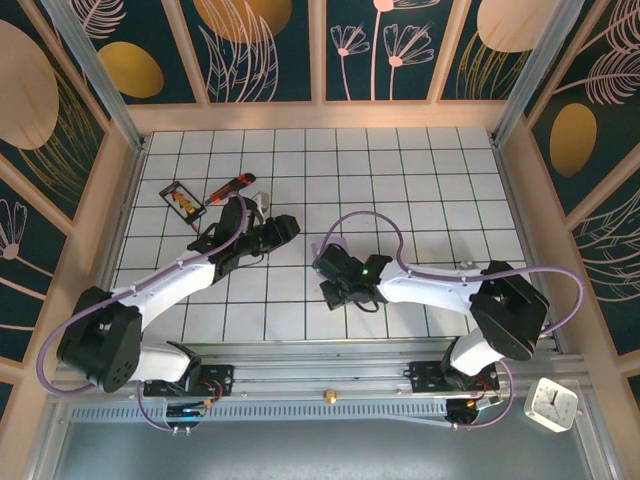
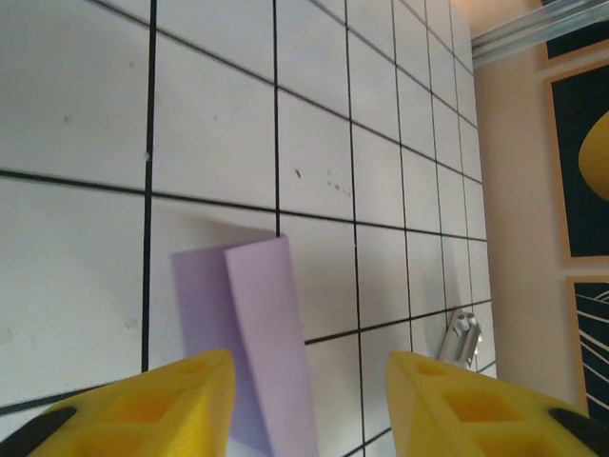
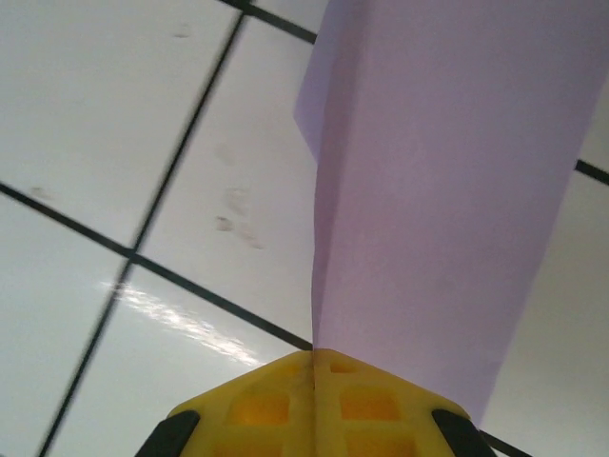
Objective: Fold a paper plane with a square sheet of paper (pick it up from the middle)
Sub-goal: Turn over the paper at the center of the table, then third fold the triangle at the center of the table.
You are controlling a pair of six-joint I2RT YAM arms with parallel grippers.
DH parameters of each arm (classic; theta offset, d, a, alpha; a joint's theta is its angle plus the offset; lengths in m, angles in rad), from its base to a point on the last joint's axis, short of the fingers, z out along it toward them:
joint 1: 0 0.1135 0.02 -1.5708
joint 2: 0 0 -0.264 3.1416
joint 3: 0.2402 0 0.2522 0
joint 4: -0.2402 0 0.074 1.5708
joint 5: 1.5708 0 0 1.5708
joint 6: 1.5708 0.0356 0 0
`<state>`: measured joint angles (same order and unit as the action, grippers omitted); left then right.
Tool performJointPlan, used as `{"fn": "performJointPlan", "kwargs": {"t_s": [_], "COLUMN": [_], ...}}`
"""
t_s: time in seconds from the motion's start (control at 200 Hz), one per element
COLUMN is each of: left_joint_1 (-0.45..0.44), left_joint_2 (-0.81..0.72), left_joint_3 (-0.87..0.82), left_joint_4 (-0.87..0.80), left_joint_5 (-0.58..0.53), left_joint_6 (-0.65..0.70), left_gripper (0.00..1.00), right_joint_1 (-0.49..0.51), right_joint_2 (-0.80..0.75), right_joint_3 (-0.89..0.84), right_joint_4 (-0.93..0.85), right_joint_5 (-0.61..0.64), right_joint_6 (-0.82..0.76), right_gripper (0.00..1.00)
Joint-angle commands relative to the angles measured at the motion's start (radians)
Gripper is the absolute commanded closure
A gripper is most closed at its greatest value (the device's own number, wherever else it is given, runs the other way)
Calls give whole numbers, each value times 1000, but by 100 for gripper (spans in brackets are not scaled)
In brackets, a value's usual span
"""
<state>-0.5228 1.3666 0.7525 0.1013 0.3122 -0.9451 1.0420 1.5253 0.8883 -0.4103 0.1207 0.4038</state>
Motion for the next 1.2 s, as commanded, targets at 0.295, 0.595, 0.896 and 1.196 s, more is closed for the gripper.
{"fn": "performJointPlan", "kwargs": {"t_s": [0.295, 0.595, 0.896, 1.196], "left_joint_1": [-70, -75, -74, -73], "left_joint_2": [224, 489, 629, 708], "left_joint_3": [48, 270, 435, 487], "left_joint_4": [152, -41, -250, -323], "left_joint_5": [210, 192, 159, 165], "left_joint_6": [-78, 109, 295, 374], "left_gripper": [75, 79, 80, 81], "right_joint_1": [12, 13, 12, -22], "right_joint_2": [-21, -7, -15, -55], "right_joint_3": [-123, -140, -153, -193], "right_joint_4": [219, 246, 274, 312], "right_joint_5": [-99, -100, -118, -168], "right_joint_6": [75, 85, 68, 34], "right_gripper": [99, 93, 86, 81]}}
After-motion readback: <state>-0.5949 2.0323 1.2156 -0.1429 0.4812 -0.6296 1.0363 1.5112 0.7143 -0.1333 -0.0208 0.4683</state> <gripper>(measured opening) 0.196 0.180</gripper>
